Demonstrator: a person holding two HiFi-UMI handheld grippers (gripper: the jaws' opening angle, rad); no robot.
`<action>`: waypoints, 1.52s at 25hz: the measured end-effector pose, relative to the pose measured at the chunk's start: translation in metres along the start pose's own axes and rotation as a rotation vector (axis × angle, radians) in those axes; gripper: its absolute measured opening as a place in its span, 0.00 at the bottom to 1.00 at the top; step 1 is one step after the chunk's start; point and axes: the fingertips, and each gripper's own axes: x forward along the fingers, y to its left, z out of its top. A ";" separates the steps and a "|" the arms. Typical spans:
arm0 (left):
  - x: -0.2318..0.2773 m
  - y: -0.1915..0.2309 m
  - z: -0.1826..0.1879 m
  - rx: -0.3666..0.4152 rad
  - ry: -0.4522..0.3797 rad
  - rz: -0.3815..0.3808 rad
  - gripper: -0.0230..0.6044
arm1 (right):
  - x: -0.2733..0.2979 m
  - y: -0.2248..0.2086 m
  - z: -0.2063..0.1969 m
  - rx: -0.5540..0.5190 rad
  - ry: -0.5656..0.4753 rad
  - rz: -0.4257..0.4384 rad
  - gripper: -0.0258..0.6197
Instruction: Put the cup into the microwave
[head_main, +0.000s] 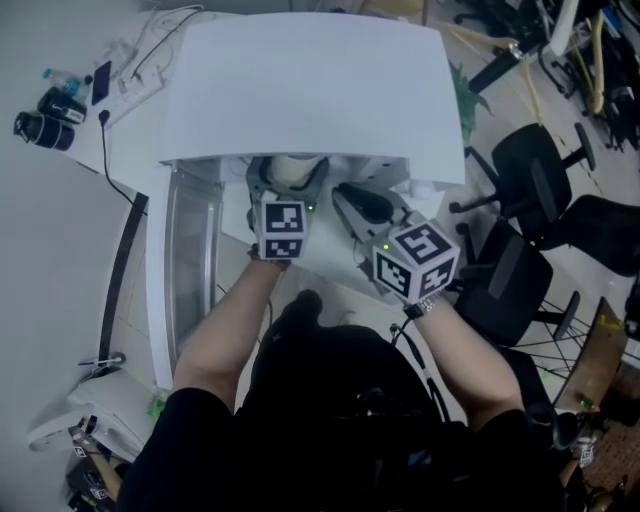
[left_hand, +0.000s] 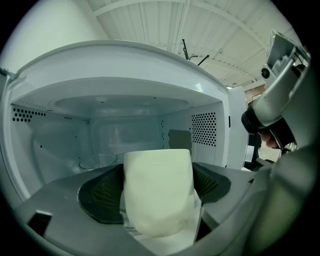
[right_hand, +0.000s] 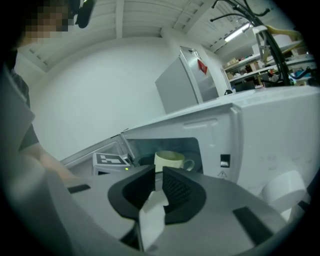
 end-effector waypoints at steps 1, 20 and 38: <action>-0.001 0.001 -0.001 -0.005 0.002 0.000 0.70 | 0.000 0.001 -0.002 0.000 0.001 -0.001 0.15; 0.004 -0.001 -0.011 -0.087 0.092 -0.018 0.70 | -0.014 -0.001 -0.007 0.010 -0.012 -0.024 0.15; 0.040 -0.006 -0.002 -0.073 0.115 -0.027 0.70 | -0.018 -0.020 -0.006 0.039 -0.025 -0.054 0.15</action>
